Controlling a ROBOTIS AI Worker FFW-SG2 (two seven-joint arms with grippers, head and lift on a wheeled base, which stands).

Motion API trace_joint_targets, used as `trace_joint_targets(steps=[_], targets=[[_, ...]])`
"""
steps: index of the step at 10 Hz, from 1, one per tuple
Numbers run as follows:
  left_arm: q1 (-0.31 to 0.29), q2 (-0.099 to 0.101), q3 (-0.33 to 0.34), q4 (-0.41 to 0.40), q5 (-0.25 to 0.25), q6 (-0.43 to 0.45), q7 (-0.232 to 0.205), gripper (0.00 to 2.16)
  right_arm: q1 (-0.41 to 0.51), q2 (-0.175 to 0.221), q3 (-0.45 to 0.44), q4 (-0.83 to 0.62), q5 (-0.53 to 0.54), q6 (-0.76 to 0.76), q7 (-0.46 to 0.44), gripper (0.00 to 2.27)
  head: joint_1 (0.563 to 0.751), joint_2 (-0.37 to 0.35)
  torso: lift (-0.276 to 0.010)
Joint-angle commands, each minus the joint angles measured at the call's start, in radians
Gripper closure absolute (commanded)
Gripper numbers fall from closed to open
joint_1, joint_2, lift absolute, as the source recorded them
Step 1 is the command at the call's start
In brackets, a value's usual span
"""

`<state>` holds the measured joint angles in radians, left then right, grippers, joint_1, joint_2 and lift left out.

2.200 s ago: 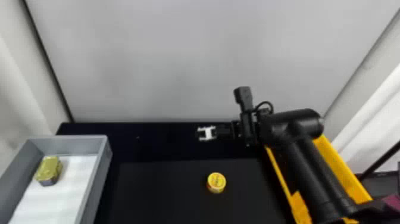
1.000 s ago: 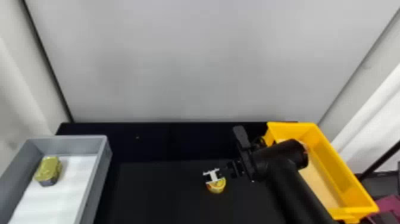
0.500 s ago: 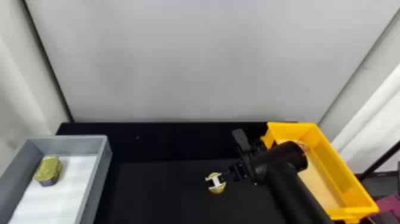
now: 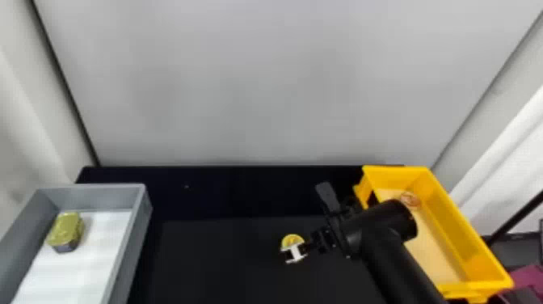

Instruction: Pick up the round yellow can and place it in the yellow rectangular box

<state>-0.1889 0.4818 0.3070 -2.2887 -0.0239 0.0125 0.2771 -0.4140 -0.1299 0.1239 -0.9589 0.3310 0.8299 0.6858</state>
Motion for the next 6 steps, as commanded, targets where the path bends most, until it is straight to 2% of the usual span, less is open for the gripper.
trace_joint_targets(steps=[1, 2, 3, 5, 6], targets=[[0.003, 0.002, 0.000, 0.000, 0.002, 0.001, -0.005, 0.16, 0.024, 0.006, -0.016, -0.021, -0.026, 0.000, 0.012, 0.78, 0.694, -0.171, -0.001], [0.006, 0.002, 0.000, -0.005, 0.005, 0.007, -0.009, 0.16, 0.055, -0.005, -0.016, -0.118, -0.023, 0.079, 0.046, 0.78, 0.694, -0.171, -0.001], [0.014, 0.002, -0.002, -0.008, 0.012, 0.018, -0.009, 0.16, 0.107, -0.020, -0.020, -0.270, 0.030, 0.192, 0.092, 0.78, 0.694, -0.171, -0.001], [0.028, -0.004, -0.008, -0.014, 0.019, 0.040, -0.010, 0.16, 0.193, -0.036, -0.015, -0.606, 0.275, 0.442, 0.280, 0.78, 0.694, -0.171, -0.001], [0.026, -0.008, -0.006, -0.018, 0.019, 0.057, -0.013, 0.16, 0.207, -0.051, -0.001, -0.741, 0.510, 0.576, 0.473, 0.78, 0.694, -0.171, -0.001]])
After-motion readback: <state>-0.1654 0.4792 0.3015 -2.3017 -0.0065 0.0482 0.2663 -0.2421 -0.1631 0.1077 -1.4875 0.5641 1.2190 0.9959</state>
